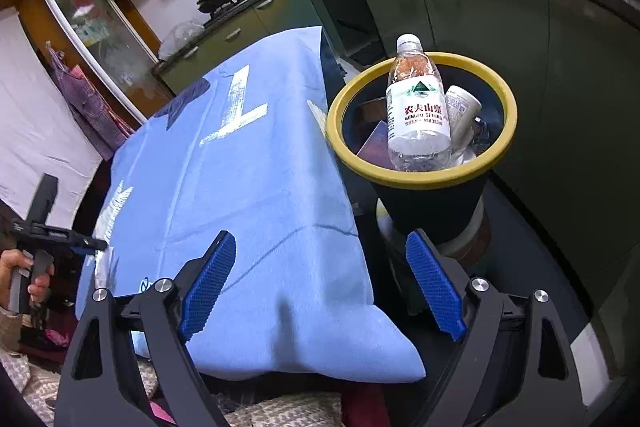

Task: Collect trash
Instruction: 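Grasp the white milk carton with the left gripper, then carry the milk carton over the bin and open the left gripper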

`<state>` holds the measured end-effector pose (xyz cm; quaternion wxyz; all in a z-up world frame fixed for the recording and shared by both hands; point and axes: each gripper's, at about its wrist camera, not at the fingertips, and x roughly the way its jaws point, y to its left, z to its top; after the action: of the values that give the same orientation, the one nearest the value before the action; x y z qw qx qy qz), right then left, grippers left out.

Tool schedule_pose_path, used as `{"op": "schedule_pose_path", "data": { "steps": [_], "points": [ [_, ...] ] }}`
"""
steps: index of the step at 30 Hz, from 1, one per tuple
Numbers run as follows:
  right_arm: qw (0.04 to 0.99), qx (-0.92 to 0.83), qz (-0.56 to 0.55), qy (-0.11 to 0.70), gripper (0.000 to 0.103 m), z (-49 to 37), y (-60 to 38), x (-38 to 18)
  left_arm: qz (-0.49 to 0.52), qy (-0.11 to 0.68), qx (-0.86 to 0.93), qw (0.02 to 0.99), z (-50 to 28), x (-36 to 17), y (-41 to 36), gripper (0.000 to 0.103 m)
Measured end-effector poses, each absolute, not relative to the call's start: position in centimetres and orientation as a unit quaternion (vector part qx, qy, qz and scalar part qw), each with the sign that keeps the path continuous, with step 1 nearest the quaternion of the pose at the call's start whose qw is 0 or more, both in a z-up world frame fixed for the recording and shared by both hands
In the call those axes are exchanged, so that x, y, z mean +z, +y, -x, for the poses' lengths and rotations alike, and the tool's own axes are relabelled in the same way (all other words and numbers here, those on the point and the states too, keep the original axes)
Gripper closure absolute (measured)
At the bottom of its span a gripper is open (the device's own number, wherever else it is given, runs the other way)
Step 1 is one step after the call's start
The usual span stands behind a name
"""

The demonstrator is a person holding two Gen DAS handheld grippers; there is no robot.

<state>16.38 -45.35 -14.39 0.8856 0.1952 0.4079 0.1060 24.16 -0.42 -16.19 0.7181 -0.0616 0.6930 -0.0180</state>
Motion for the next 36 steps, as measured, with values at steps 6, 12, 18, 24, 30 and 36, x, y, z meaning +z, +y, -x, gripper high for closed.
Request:
{"op": "schedule_pose_path", "data": {
  "steps": [6, 12, 18, 24, 30, 36],
  "points": [
    [0.887, 0.11, -0.214, 0.395, 0.016, -15.5, -46.6, -14.7, 0.067, 0.719, 0.0, 0.692, -23.3, -17.2, -0.8, 0.051],
    [0.885, 0.111, -0.232, 0.389, 0.016, -15.1, -47.5, -15.4, 0.059, 0.729, 0.002, 0.682, -22.5, -17.4, -1.4, 0.078],
    [0.885, 0.115, -0.241, 0.382, 0.016, -14.8, -47.8, -15.7, 0.045, 0.723, -0.003, 0.689, -21.2, -17.2, -2.7, 0.086],
    [0.888, 0.107, -0.246, 0.372, 0.016, -14.2, -48.4, -15.3, 0.021, 0.668, -0.061, 0.741, -21.6, -12.3, -6.6, 0.086],
    [0.895, 0.085, -0.252, 0.357, 0.016, -12.9, -49.9, -14.4, -0.01, 0.595, -0.147, 0.79, -24.5, -6.2, -13.3, 0.086],
    [0.897, 0.061, -0.27, 0.344, 0.016, -11.5, -52.0, -14.4, -0.039, 0.553, -0.237, 0.798, -28.1, -3.5, -23.9, 0.086]
  ]
}}
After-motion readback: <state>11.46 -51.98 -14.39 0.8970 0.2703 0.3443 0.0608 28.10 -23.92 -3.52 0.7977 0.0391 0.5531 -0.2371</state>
